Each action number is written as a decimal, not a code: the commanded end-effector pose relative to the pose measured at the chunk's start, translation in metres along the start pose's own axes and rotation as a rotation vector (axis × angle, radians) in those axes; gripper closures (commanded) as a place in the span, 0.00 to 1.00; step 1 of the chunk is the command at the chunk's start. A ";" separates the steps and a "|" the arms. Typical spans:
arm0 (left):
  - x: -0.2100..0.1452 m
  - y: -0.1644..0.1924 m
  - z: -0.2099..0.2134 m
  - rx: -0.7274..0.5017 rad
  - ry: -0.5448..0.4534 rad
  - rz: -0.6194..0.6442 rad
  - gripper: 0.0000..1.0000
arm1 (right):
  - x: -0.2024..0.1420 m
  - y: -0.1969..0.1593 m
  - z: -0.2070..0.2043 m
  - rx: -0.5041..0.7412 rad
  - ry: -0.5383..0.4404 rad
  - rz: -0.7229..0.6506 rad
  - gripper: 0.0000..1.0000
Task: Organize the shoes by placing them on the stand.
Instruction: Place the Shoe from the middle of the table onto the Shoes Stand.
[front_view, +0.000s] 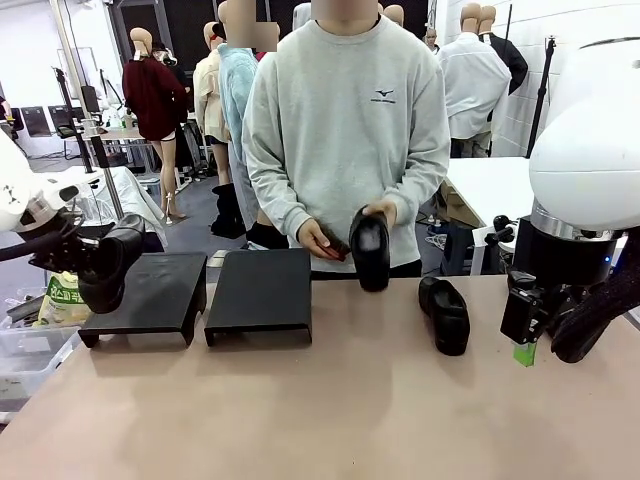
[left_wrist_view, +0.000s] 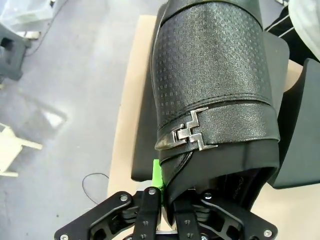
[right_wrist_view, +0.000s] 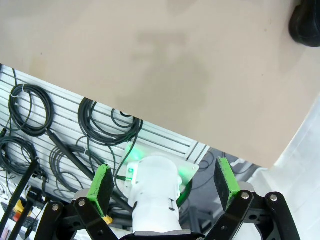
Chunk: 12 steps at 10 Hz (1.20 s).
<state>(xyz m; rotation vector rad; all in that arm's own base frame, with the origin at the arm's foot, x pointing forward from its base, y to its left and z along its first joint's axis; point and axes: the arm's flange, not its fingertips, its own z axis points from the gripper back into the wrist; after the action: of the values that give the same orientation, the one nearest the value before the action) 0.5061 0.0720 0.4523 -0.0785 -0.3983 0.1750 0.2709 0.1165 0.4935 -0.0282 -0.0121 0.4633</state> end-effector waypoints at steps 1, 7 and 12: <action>0.007 0.003 0.000 -0.054 0.009 -0.004 1.00 | 0.000 0.002 -0.001 0.021 0.001 -0.006 0.00; 0.008 0.014 -0.021 0.030 -0.030 0.015 1.00 | 0.000 0.002 -0.001 0.021 0.001 -0.006 0.00; 0.006 0.019 -0.039 0.018 -0.074 -0.011 1.00 | 0.000 0.002 -0.001 0.021 0.001 -0.006 0.00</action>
<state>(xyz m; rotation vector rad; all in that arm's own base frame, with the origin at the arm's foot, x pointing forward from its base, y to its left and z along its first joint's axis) 0.5235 0.0864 0.4162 -0.0500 -0.4448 0.1965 0.2709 0.1165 0.4935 -0.0282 -0.0121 0.4633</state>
